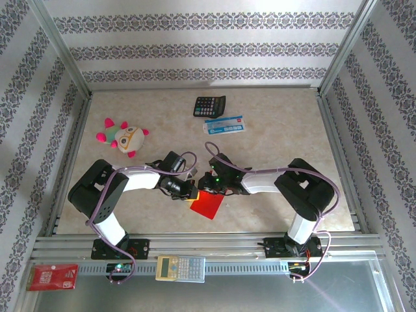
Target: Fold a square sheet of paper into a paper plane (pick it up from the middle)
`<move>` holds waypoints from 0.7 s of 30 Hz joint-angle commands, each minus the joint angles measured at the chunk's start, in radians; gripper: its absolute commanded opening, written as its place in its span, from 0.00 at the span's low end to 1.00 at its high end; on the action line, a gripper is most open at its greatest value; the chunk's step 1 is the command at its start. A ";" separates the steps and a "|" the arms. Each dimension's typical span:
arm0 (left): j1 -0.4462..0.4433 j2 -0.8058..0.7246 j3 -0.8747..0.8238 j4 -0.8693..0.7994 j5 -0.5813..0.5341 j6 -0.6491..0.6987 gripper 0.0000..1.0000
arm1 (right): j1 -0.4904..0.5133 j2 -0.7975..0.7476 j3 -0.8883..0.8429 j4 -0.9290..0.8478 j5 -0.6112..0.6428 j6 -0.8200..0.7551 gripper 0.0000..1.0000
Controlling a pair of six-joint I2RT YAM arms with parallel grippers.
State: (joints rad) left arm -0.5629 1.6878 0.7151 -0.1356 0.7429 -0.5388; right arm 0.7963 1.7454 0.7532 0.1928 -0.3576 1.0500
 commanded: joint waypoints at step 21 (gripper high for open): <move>-0.068 0.108 -0.055 -0.285 -0.255 0.034 0.00 | -0.143 0.116 0.069 -0.013 -0.028 -0.066 0.10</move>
State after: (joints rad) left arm -0.5854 1.6997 0.7364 -0.1925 0.6971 -0.5274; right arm 0.6930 1.8183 0.7975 0.2104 -0.4629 1.0252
